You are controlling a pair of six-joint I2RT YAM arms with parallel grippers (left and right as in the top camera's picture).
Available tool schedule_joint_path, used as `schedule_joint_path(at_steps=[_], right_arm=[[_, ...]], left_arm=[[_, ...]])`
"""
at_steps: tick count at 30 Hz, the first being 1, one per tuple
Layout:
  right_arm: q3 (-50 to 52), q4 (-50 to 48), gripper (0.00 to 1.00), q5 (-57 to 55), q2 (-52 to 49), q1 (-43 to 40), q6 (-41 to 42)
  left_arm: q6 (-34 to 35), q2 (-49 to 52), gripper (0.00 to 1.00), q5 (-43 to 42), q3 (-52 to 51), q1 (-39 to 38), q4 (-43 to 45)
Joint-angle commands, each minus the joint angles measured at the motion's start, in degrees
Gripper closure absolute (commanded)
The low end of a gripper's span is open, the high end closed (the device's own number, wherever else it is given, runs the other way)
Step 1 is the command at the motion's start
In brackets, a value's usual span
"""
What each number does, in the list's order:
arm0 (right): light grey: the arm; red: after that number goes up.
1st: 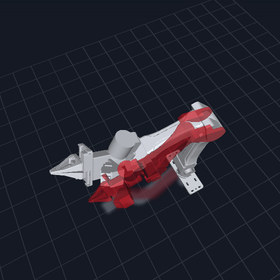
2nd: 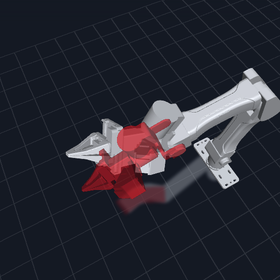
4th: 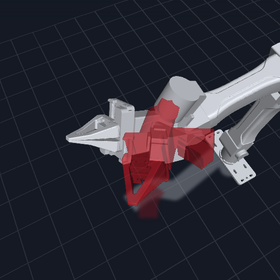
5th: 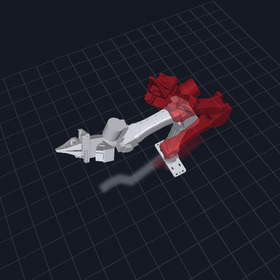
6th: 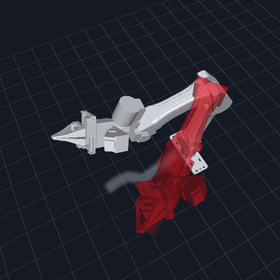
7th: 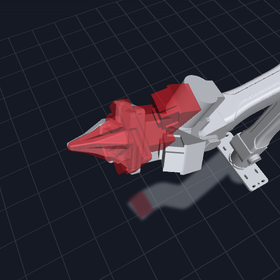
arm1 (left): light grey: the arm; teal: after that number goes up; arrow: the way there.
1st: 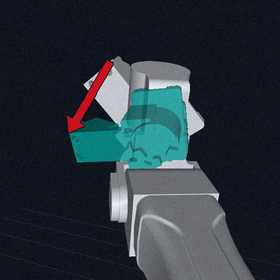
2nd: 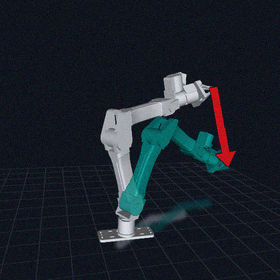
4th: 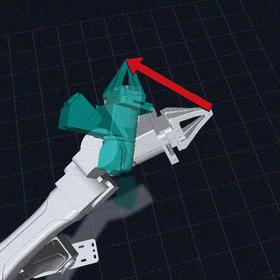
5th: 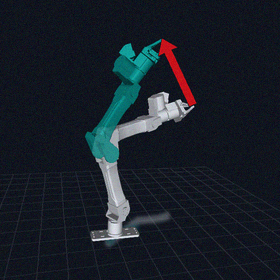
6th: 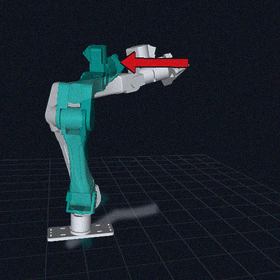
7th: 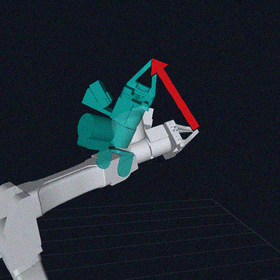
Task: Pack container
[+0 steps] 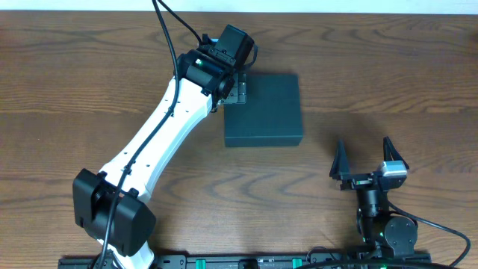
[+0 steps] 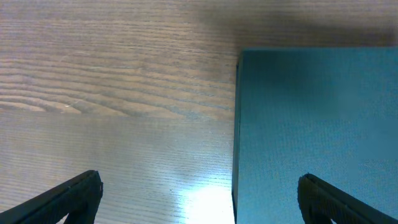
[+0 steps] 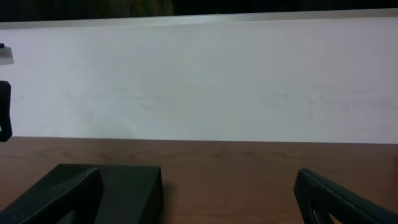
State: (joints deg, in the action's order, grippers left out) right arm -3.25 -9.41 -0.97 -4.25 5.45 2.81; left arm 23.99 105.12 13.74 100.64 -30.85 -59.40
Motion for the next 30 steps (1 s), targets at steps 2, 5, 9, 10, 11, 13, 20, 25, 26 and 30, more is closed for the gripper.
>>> schedule_joint_path(at_steps=[2, 5, 9, 10, 11, 13, 20, 25, 26, 30], right_arm=[[2.0, 0.0, 0.01, 0.4, 1.6, -0.6, 1.0], [3.0, 0.2, 0.01, 0.4, 2.8, -0.6, 1.0], [3.0, 2.0, 0.01, 0.4, 3.7, -0.6, 1.0], [3.0, 2.7, 0.01, 0.4, 3.9, -0.6, 1.0], [3.0, 3.3, 0.01, 0.4, 4.0, -0.6, 1.0], [3.0, 4.7, 0.01, 0.4, 4.0, -0.5, 1.0], [3.0, 9.2, 0.01, 0.4, 4.0, -0.5, 1.0], [3.0, 10.9, 0.01, 0.4, 4.0, -0.5, 1.0], [3.0, 11.5, 0.01, 0.4, 4.0, -0.5, 1.0], [3.0, 12.2, 0.01, 0.4, 4.0, -0.5, 1.0]], left_arm=[[0.1, 0.3, 0.01, 0.7, 0.2, 0.3, -0.2], [0.1, 0.3, 0.01, 0.7, 0.2, 0.3, -0.2], [0.1, 0.3, 0.01, 0.7, 0.2, 0.3, -0.2], [0.1, 0.3, 0.01, 0.7, 0.2, 0.3, -0.2], [0.1, 0.3, 0.01, 0.7, 0.2, 0.3, -0.2], [0.1, 0.3, 0.01, 0.7, 0.2, 0.3, -0.2], [0.1, 0.3, 0.01, 0.7, 0.2, 0.3, -0.2], [0.1, 0.3, 0.01, 0.7, 0.2, 0.3, -0.2], [0.1, 0.3, 0.01, 0.7, 0.2, 0.3, -0.2], [0.1, 0.3, 0.01, 0.7, 0.2, 0.3, -0.2]])
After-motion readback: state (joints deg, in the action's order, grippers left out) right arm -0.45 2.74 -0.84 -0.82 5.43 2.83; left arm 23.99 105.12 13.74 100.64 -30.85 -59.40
